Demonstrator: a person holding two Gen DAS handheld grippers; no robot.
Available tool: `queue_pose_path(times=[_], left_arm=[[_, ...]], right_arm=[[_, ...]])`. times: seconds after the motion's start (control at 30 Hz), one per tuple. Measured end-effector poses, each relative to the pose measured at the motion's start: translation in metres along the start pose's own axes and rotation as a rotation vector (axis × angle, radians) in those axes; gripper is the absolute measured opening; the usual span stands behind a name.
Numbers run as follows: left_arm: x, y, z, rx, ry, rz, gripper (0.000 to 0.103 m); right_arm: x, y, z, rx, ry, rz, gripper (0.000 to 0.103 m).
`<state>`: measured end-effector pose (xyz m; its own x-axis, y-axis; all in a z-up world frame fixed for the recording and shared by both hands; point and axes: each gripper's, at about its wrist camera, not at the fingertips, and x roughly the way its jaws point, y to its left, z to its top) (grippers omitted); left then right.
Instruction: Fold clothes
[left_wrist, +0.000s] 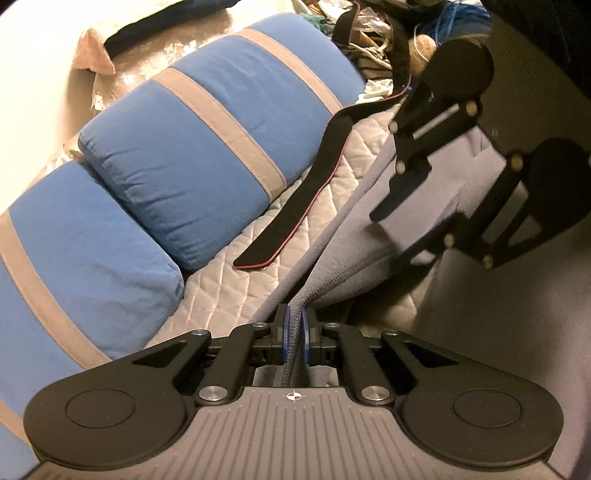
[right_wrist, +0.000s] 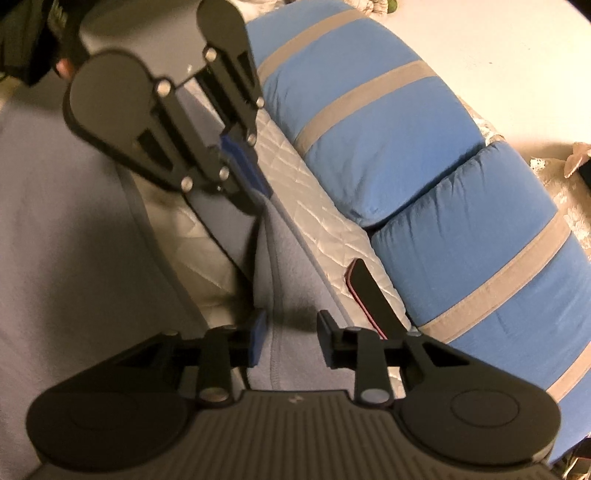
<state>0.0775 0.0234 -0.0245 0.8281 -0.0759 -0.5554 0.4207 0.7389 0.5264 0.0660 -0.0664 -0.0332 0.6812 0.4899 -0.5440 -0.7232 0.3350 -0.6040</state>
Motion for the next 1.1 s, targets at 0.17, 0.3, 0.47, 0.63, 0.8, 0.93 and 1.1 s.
queue_pose_path(times=[0.17,0.3,0.47,0.63,0.8,0.93,1.1], left_arm=[[-0.002,-0.001,-0.001,0.001,-0.002,-0.005,0.007],[-0.002,0.001,-0.002,-0.005,-0.004,0.000,0.007],[-0.003,0.002,-0.002,-0.007,-0.010,-0.002,0.007],[-0.003,0.000,-0.003,-0.004,-0.014,-0.005,0.007],[-0.003,-0.001,-0.004,0.003,-0.009,-0.011,0.007],[-0.002,-0.005,-0.005,0.030,0.004,-0.027,0.007],[0.000,-0.022,-0.009,0.132,0.041,-0.062,0.009]], right_arm=[[0.010,0.009,-0.001,-0.052,0.018,-0.049,0.040],[0.010,0.014,0.000,-0.082,0.018,-0.053,0.037],[0.014,0.013,0.001,-0.059,0.022,-0.036,0.037],[0.023,0.007,0.000,0.003,0.022,-0.028,0.035],[0.023,0.006,0.002,0.007,0.027,-0.005,0.008],[0.011,0.010,0.002,-0.085,0.033,-0.024,0.006],[-0.005,0.022,-0.004,-0.203,0.040,-0.048,0.005]])
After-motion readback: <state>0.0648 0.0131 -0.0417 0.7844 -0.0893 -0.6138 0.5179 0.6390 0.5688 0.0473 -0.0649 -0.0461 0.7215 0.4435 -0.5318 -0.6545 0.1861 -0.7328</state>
